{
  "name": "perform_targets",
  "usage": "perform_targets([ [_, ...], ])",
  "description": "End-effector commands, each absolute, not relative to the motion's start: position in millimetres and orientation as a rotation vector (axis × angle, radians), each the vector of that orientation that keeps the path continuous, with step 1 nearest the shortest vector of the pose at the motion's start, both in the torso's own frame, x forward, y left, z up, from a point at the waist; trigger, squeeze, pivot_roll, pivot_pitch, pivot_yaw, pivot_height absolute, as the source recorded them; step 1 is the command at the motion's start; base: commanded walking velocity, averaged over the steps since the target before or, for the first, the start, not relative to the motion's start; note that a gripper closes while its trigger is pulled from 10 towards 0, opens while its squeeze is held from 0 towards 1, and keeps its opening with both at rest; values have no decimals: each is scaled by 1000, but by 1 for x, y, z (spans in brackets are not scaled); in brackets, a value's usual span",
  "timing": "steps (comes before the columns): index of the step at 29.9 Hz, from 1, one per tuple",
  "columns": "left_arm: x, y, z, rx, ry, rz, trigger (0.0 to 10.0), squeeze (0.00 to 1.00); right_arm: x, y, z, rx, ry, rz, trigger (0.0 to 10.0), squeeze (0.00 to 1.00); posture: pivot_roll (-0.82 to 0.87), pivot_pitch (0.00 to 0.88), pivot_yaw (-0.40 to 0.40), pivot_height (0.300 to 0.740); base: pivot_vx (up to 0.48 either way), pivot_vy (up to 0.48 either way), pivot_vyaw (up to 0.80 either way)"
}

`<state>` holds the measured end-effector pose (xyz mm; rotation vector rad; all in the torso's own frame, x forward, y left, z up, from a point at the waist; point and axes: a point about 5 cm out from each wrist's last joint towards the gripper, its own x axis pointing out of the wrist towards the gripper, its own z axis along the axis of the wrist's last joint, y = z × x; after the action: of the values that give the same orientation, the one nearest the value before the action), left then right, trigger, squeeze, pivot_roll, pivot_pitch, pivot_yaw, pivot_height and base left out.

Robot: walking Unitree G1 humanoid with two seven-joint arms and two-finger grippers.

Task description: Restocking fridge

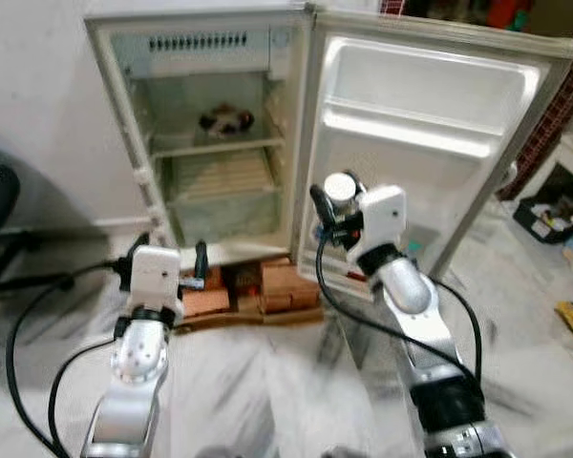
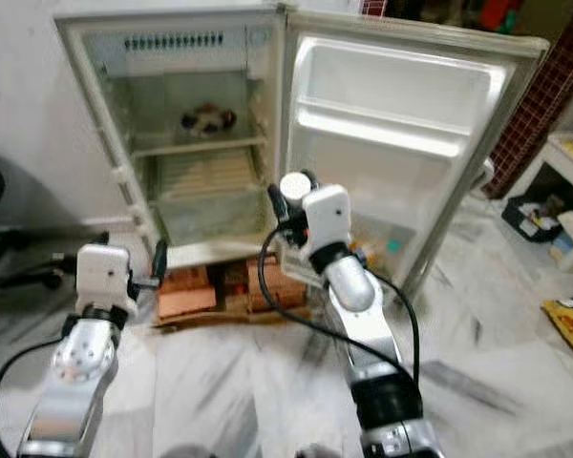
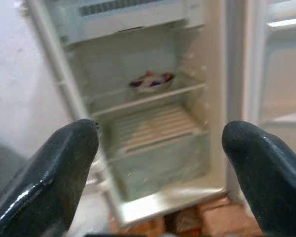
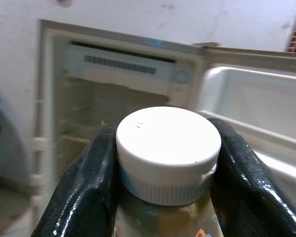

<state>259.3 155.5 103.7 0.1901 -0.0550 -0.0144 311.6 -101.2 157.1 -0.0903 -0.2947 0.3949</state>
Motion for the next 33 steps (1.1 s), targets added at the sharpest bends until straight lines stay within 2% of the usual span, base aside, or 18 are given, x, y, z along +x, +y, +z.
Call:
perform_targets([
  [1, 259, 150, 105, 191, -63, -39, 10000, 0, 315, -104, 167, -90, -338, 382, 10000, 0, 102, 0, -46, 740, 480, 0, 0],
  [7, 260, 149, 104, 193, -57, -45, 10000, 0, 317, -105, 168, -82, -341, 364, 10000, 0, 104, 0, -46, 740, 471, 0, 0],
  [11, 260, 147, 103, 197, -52, -58, 10000, 0, 317, -105, 169, -68, -344, 353, 10000, 0, 104, 0, -47, 740, 169, 0, 0],
  [18, 260, 144, 104, 186, -62, -72, 10000, 0, 319, -104, 177, -13, -358, 350, 10000, 0, 103, 0, -49, 740, 264, -378, 0],
  [22, 258, 143, 105, 147, -72, -74, 10000, 0, 317, -95, 182, 60, -341, 455, 10000, 0, 104, 0, -50, 740, 0, 0, 0],
  [29, 254, 140, 101, 143, -60, -87, 10000, 0, 298, -75, 177, 110, -226, 821, 10000, 0, 102, 0, -54, 740, 0, 0, 0],
  [33, 254, 139, 101, 142, -57, -90, 10000, 0, 301, -79, 186, 151, -250, 795, 10000, 0, 102, 0, -57, 740, 0, 0, 0],
])
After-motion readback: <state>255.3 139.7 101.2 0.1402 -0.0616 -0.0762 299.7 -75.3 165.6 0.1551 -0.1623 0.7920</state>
